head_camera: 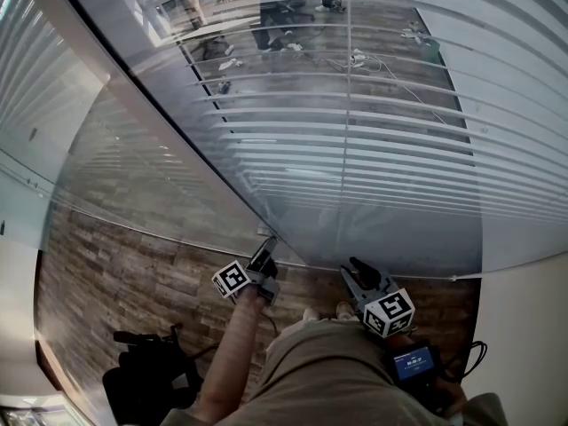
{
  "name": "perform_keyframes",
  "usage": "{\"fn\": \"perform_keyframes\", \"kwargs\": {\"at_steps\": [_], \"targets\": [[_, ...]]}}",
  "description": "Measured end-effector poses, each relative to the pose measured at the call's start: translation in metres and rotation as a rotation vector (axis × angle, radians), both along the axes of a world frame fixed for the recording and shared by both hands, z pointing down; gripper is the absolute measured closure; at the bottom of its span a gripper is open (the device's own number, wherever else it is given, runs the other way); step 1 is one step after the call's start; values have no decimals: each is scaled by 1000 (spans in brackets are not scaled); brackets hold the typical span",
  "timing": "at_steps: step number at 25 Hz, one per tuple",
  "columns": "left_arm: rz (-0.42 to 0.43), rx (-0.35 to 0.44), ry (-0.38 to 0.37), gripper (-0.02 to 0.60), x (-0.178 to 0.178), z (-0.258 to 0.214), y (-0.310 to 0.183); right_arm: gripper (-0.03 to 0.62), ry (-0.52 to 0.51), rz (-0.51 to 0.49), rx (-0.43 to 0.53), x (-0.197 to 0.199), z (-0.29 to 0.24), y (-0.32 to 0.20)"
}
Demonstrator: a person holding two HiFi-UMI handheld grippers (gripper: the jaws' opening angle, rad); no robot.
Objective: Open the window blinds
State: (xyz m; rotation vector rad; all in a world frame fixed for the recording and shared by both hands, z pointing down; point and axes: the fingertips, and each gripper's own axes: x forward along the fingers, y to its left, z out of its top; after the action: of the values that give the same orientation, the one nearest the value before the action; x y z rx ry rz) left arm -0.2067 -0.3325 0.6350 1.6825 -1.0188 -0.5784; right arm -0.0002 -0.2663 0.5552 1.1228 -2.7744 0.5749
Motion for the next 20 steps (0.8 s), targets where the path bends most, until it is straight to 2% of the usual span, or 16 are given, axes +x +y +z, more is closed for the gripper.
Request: {"fn": "perform_keyframes", "kwargs": {"at_steps": [1, 3, 8, 16, 18, 20], "targets": [[-4, 21, -24, 378, 0, -4, 1, 470, 0, 1, 0, 0, 0, 0], [-24, 44, -119, 368, -6, -6, 4, 470, -1, 3, -1, 1, 1, 0], [-77, 109, -431, 368, -17, -8, 19, 470, -3, 4, 1, 6, 4, 3], [81, 209, -998, 368, 6, -6, 37, 470, -7, -2, 1, 9, 3, 8], [90, 232, -1110, 368, 10, -9, 40, 470, -4, -1, 2, 10, 3, 8], [91, 254, -1184, 368, 16, -12, 45, 470, -4, 3, 4, 14, 4, 10]]}}
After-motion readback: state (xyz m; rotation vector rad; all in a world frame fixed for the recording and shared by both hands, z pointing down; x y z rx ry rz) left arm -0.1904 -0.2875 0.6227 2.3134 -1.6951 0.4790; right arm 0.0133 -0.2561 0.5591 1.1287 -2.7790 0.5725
